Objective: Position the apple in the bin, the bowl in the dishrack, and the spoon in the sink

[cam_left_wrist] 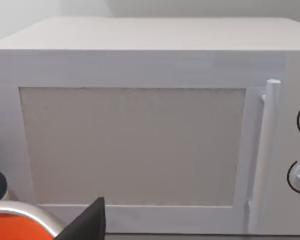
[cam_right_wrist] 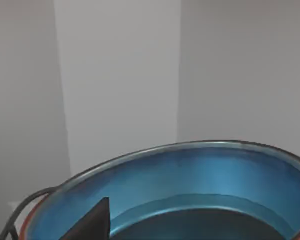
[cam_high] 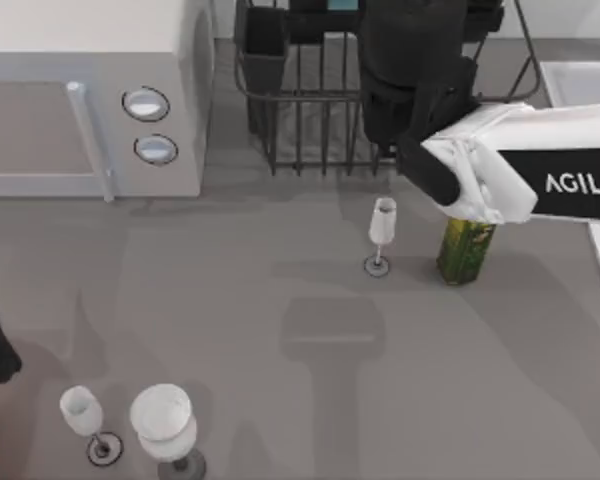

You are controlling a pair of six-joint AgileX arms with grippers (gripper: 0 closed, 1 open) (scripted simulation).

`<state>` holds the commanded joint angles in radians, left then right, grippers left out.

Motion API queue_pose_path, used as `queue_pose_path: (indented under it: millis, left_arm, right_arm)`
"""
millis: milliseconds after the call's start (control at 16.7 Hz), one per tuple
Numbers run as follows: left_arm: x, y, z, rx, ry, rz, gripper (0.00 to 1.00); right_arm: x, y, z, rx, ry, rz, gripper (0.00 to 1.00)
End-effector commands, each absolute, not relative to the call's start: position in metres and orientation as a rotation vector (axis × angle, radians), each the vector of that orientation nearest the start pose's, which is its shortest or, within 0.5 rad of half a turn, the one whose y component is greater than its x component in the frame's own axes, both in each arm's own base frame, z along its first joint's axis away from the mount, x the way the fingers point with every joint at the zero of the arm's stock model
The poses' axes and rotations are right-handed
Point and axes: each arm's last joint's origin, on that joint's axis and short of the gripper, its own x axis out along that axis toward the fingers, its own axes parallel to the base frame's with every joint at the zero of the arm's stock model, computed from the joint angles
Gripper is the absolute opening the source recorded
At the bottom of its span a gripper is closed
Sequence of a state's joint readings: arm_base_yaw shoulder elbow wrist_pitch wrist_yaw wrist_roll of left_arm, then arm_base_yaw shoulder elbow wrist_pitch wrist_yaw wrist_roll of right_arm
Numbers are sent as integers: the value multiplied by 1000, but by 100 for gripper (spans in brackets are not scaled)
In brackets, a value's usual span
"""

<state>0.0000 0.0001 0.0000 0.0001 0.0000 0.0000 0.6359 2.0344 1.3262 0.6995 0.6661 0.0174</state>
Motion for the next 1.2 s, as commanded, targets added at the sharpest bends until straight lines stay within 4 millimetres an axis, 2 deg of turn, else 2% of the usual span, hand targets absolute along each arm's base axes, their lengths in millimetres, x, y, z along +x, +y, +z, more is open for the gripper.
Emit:
queue_pose_path:
  millis: [180, 300, 480, 660, 780, 900, 1020, 1200]
  left_arm:
    - [106, -1, 160, 0, 0, 0, 100]
    - [106, -1, 160, 0, 0, 0, 100]
    - [106, -1, 160, 0, 0, 0, 100]
    - [106, -1, 160, 0, 0, 0, 100]
    - [106, -1, 160, 0, 0, 0, 100]
    - [106, -1, 160, 0, 0, 0, 100]
    - [106, -1, 160, 0, 0, 0, 100]
    - [106, -1, 160, 0, 0, 0, 100]
  right_arm:
    - [364, 252, 237, -1, -5, -2, 100]
    - [346, 233, 251, -7, -1, 1, 100]
    - [307, 190, 274, -14, 2, 3, 100]
    - [255, 137, 291, -5, -17, 4, 100]
    - [222, 103, 288, -7, -19, 4, 100]
    - [191, 74, 276, -8, -19, 5, 100]
    - [164, 50, 258, -8, -19, 4, 100]
    - [133, 25, 225, -6, -18, 1, 100]
